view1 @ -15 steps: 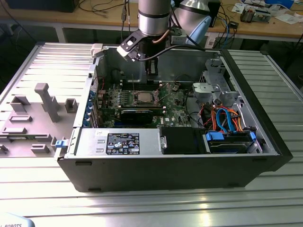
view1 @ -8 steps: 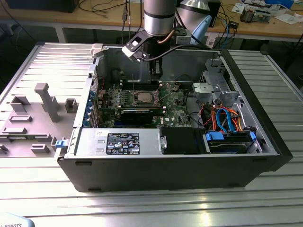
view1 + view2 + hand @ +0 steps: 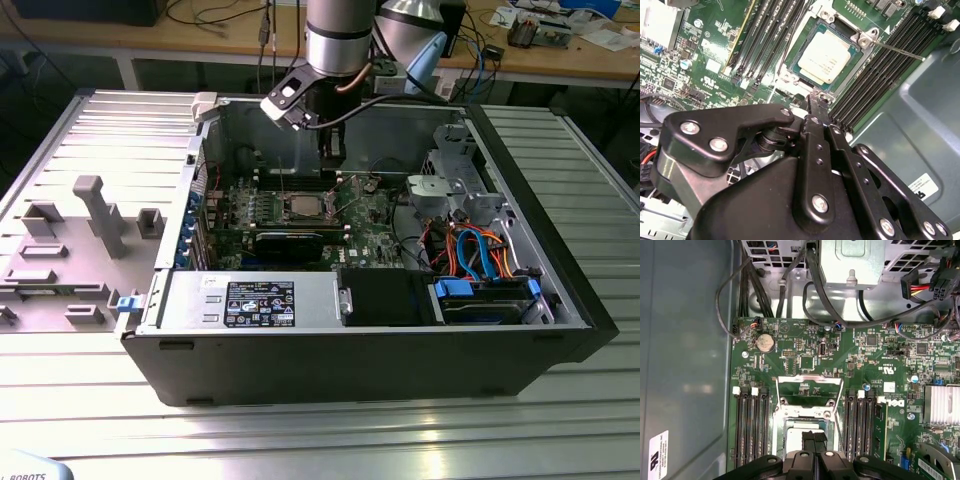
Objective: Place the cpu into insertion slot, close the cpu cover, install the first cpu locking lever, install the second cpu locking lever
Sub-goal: 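Close the cpu cover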
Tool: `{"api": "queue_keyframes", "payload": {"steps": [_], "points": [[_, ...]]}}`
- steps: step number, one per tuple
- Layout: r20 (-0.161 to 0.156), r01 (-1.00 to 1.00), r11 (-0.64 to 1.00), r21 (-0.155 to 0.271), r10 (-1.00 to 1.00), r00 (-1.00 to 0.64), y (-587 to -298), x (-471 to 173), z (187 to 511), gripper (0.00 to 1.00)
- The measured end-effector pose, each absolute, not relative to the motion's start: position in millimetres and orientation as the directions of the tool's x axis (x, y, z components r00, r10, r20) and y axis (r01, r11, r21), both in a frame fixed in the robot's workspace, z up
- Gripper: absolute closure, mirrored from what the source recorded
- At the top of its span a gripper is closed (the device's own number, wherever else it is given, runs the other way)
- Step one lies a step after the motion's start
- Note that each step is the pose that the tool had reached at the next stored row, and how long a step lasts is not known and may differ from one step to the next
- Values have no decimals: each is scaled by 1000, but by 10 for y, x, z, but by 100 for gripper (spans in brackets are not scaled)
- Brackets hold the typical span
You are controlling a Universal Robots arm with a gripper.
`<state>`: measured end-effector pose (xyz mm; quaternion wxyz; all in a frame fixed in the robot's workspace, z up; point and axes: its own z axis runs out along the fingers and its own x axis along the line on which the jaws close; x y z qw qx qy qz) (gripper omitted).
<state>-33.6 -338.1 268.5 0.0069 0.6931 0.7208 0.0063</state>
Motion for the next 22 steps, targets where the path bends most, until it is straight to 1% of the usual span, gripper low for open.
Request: {"api": "queue_keyframes", "payload": {"steps": [22], "points": [[-1,999,39,19,999,-39,-3381,-231,2685,89]]}}
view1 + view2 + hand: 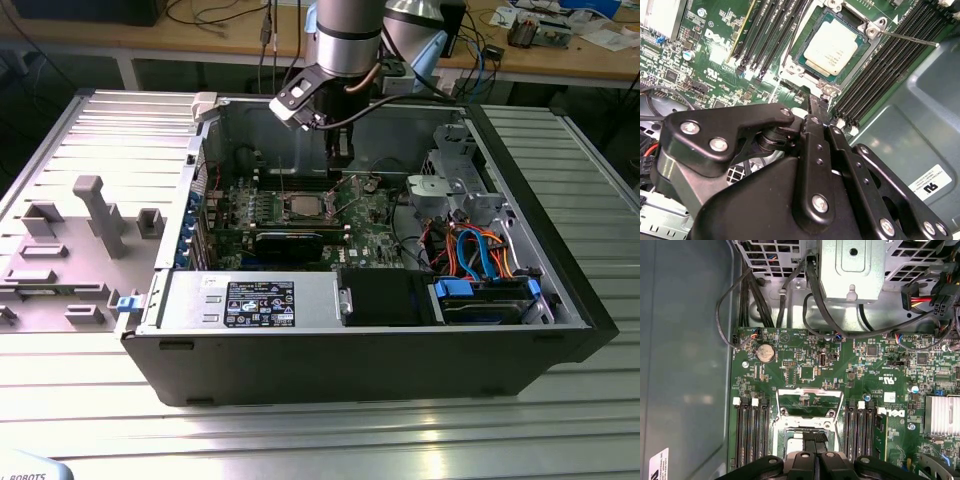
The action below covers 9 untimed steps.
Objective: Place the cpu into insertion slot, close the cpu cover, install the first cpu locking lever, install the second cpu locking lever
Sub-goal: 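Close the cpu cover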
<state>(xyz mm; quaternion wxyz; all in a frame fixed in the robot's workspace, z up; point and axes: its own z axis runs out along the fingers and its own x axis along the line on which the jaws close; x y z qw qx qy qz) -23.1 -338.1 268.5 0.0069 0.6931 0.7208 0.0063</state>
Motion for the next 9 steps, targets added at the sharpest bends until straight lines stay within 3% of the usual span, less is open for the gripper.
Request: {"api": "queue_keyframes", "payload": {"steps": [9], "points": [[-1,999,39,19,999,-39,-3381,-196,2686,89]]}}
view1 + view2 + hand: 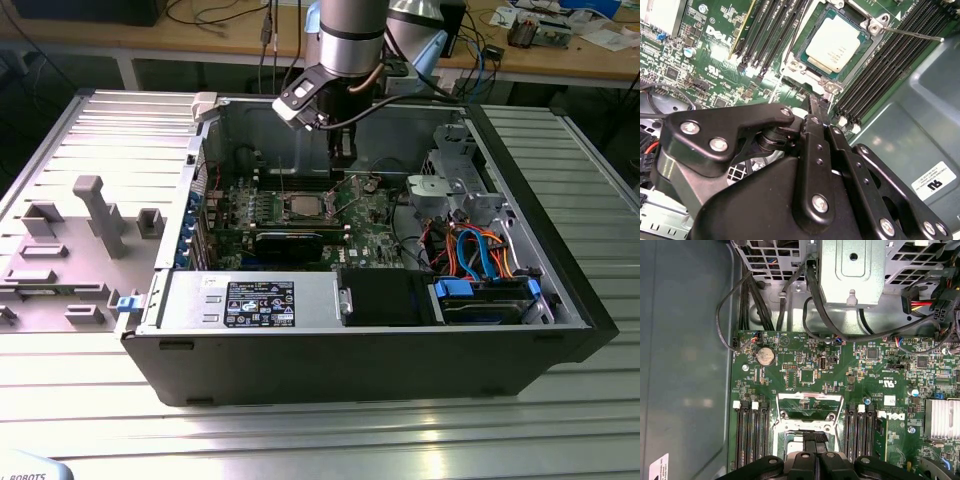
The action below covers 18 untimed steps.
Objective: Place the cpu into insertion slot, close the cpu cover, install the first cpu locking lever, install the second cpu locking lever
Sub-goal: 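Close the cpu cover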
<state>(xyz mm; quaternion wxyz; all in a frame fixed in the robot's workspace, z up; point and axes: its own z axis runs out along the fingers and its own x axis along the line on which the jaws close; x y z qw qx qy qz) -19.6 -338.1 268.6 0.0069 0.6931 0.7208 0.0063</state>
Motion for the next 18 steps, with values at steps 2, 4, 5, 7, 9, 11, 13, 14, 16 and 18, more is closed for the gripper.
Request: {"api": "queue_keyframes", "payload": {"steps": [2,4,5,7,9,11,13,14,16,18], "points": [[-1,999,39,19,999,-39,-3381,-191,2685,89],[-1,999,39,19,999,-39,-3381,-183,2685,89],[-1,999,39,19,999,-39,-3381,-181,2685,89],[-1,999,39,19,999,-39,-3381,-174,2686,89],[-1,999,39,19,999,-39,-3381,-169,2685,89],[-1,999,39,19,999,-39,-3381,-163,2685,89],[-1,999,39,19,999,-39,-3381,-155,2685,89],[-1,999,39,19,999,-39,-3381,-152,2685,89],[-1,999,39,19,999,-39,-3381,-146,2685,89],[-1,999,39,19,999,-39,-3381,-138,2685,89]]}}
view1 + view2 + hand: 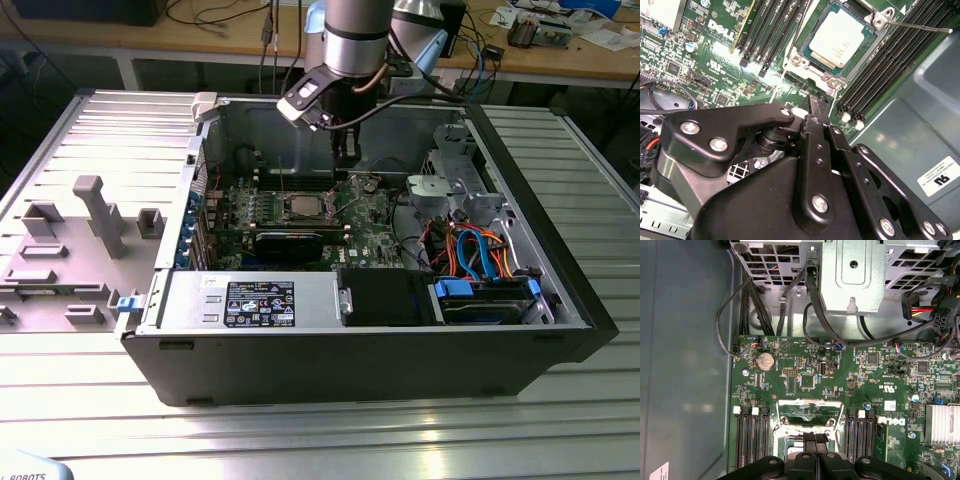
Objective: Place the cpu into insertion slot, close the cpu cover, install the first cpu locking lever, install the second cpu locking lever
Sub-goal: 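Close the cpu cover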
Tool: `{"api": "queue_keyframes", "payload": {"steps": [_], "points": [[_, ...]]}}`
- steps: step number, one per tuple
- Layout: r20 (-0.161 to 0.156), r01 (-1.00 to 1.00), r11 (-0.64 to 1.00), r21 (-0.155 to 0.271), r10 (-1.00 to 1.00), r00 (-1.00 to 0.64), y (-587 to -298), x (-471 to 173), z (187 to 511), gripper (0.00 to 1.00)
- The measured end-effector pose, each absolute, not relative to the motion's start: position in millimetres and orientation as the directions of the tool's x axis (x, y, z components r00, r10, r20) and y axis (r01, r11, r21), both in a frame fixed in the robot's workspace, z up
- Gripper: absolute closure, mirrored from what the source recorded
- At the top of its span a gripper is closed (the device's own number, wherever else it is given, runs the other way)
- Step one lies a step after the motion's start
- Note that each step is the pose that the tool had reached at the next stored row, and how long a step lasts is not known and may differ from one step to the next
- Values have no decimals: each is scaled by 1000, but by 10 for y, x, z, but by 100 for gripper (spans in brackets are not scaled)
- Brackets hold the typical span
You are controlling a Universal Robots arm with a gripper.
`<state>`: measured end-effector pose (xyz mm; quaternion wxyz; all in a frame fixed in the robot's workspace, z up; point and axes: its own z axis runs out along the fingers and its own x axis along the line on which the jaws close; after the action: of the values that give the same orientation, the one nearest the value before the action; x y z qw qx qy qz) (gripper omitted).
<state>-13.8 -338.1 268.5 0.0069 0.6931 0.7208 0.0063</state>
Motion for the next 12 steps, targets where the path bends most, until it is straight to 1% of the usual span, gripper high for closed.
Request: {"api": "queue_keyframes", "payload": {"steps": [12], "points": [[-1,999,39,19,999,-39,-3381,-107,2685,89]]}}
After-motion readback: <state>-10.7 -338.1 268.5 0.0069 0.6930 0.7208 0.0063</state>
